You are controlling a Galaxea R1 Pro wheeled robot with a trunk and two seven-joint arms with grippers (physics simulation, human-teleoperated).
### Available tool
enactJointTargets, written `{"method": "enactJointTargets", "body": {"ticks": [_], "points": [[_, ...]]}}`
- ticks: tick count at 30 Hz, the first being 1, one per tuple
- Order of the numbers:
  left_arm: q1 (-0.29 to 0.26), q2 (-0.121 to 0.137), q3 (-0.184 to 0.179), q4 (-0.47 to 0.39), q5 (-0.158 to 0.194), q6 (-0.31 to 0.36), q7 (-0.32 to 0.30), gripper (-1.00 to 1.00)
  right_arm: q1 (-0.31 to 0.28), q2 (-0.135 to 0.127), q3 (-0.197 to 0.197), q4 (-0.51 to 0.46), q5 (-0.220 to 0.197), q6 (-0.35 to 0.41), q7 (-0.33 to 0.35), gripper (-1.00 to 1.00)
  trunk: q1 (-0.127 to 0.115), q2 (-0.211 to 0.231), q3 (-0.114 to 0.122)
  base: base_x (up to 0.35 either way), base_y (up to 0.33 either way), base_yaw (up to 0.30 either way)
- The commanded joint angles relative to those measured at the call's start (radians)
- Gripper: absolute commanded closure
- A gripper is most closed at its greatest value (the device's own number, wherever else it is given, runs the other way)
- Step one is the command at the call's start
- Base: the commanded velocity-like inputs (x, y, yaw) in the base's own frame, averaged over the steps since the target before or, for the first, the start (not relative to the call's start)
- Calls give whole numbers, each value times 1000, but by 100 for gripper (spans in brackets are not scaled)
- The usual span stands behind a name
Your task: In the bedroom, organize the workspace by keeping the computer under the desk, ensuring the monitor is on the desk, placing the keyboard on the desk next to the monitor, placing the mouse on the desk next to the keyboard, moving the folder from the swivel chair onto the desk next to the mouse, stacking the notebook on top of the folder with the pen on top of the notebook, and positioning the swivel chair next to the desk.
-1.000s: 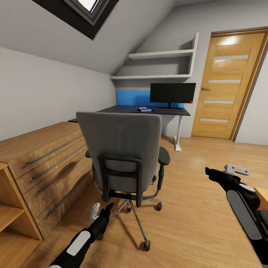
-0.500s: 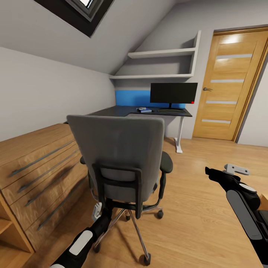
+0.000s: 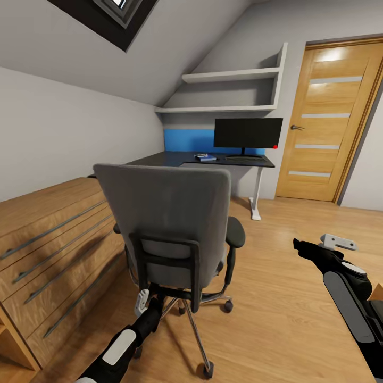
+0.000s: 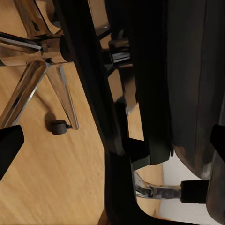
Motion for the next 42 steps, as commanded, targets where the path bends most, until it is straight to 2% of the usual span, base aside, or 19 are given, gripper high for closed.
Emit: {"method": "enactJointTargets", "body": {"ticks": [1,15,33,42], "points": [[-1,0,-1,0,10,3,-2,-100,-1,-1,1,-1,-10,2,-9,-100,0,0,-1,3,-1,0],[-1,0,-2,1,7,2,-2,-100,-1,5,-2,-1,-10,2,-10,-100,0,0,-1,160,57,0],[0,0,-4,1,5,2,-2,-100,-2,7,-1,-16,-10,2,-14,-100,0,0,-1,22,8,-57],[4,1,-3,1,4,2,-1,-100,-2,7,1,-17,-10,1,-14,-100,0,0,-1,248,97,-2]]}}
